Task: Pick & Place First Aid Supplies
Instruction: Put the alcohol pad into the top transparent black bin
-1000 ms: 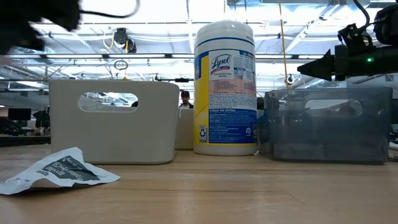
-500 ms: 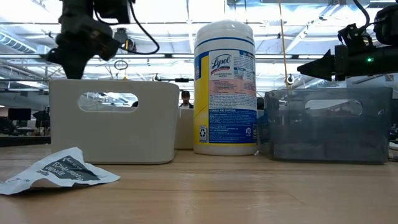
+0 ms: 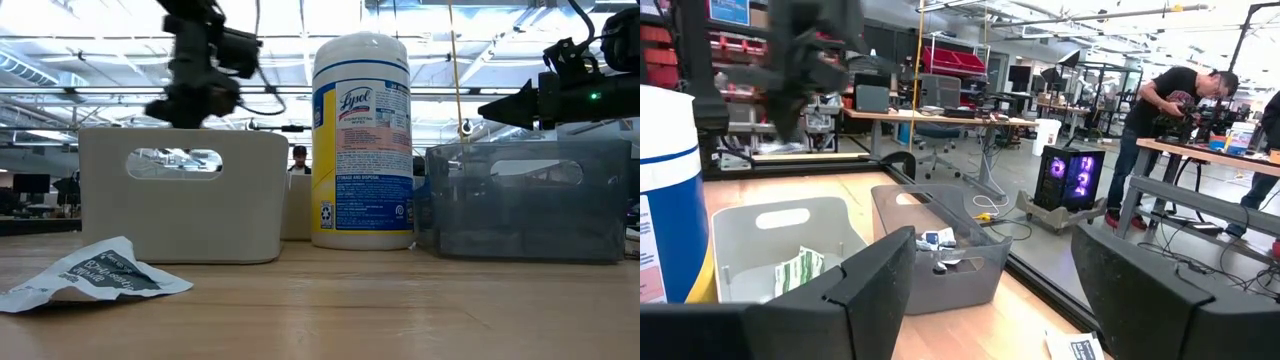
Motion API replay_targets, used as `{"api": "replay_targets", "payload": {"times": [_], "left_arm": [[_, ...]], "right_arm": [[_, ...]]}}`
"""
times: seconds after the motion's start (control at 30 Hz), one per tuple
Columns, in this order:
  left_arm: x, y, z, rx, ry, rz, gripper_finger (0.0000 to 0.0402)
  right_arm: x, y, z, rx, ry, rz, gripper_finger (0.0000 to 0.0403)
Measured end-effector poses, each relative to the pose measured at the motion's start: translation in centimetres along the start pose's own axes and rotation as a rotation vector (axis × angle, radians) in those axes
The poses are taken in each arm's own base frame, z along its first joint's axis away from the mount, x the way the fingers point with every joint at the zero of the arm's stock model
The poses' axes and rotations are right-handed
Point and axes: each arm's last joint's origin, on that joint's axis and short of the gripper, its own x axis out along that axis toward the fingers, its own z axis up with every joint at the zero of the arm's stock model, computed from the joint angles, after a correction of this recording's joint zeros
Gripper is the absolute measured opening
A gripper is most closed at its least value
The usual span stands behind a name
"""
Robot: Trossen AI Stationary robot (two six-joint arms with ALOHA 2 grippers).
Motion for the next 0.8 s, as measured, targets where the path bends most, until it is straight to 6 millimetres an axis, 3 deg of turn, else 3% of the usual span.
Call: {"api": "replay_targets", "payload": {"times": [0.27, 0.47, 0.63, 0.8], "left_arm": [[-1.8, -0.7, 8.4, 0.022, -0.086, -0.012, 0.0000], [-2.0, -1.3, 13.9, 0.009, -0.156, -0.034, 0.0000], [-1.2, -1.8, 17.6, 0.010, -0.206, -0.049, 0.0000], [0.2, -2.4, 19.3, 0.028, -0.200, -0.090, 0.0000]], "right_arm": [[0.0, 0.0, 0.0, 0.000, 0.000, 0.000, 0.0263], [0.0, 0.0, 0.0, 0.000, 0.000, 0.000, 0.0263], [0.0, 0.0, 0.0, 0.000, 0.000, 0.000, 0.0263], [0.0, 0.0, 0.0, 0.000, 0.000, 0.000, 0.0263]]}}
